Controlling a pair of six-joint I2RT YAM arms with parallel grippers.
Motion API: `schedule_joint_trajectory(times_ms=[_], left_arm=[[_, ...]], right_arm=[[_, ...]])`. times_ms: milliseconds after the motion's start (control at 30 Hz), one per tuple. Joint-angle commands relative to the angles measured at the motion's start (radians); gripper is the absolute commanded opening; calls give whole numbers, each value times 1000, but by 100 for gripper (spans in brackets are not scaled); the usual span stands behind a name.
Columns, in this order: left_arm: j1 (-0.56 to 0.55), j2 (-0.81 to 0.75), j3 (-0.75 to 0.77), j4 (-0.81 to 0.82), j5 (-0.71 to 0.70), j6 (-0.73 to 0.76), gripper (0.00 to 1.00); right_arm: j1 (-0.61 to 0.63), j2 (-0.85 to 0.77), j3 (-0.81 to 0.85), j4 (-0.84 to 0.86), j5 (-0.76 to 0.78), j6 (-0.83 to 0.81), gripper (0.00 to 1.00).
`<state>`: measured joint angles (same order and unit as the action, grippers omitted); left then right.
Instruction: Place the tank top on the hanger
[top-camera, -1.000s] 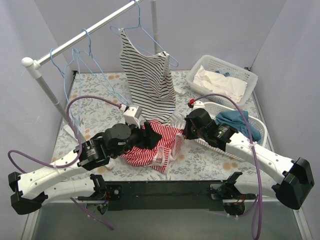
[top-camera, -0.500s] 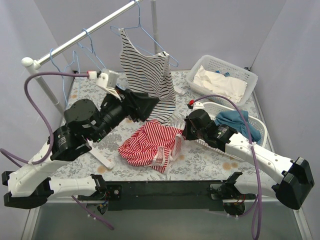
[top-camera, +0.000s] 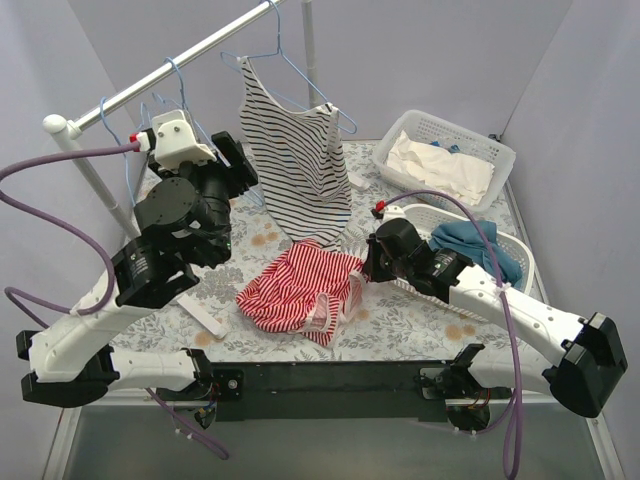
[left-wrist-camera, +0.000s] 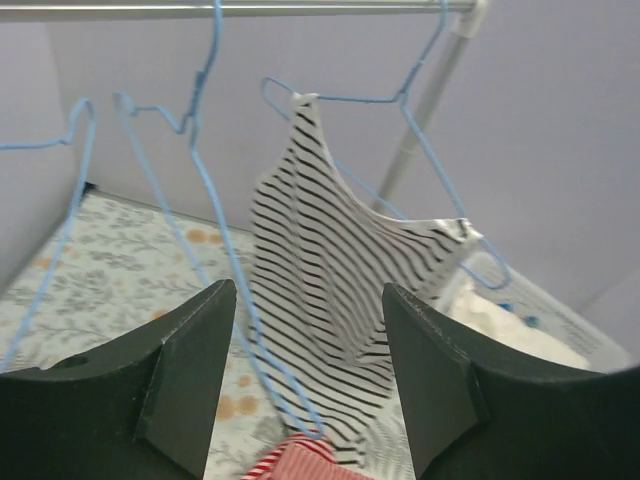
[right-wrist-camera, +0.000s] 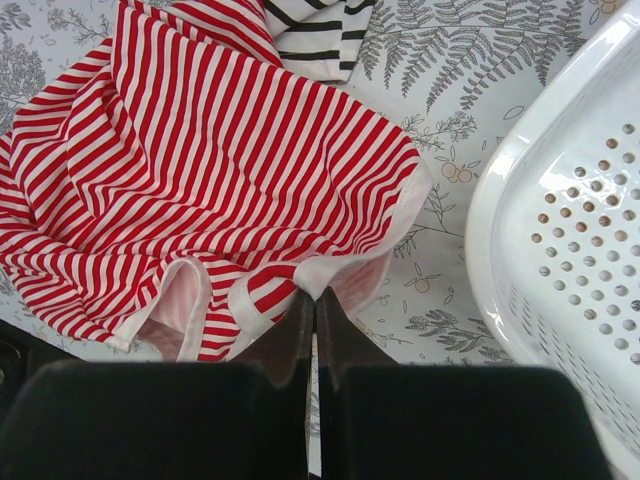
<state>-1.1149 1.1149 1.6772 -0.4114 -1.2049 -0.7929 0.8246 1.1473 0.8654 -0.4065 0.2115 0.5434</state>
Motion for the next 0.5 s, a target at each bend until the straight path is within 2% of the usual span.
schedule_joint_trajectory(times_ms=[0,33,200,267,300,333,367,400,433,467], left_arm=[[3,3,-83,308,-205,407,62],[10,26,-88,389,-217,455,63],[50,80,-37,358,-185,459,65],[82,130,46,205,-154,381,70],[99,160,99,92,-69,184,71],[186,195,166,-208,0,62,73],[255,236,357,-371,90,-53,73],[386,334,422,-497,246,-197,72],[415,359,455,-611,269,-216,72],[426,358,423,-613,278,-224,72]], right_arm=[[-5,9,-12,52,-34,-13,1],[-5,12,-14,54,-43,-13,1],[-5,17,-20,66,-80,-10,1],[-5,19,-22,71,-98,-11,1],[-5,20,-22,74,-104,-11,1],[-5,22,-22,75,-116,-11,1],[-5,22,-20,74,-122,-11,1],[-4,20,-19,75,-126,-13,1],[-4,17,-19,74,-135,-14,1],[-5,12,-22,74,-138,-14,1]])
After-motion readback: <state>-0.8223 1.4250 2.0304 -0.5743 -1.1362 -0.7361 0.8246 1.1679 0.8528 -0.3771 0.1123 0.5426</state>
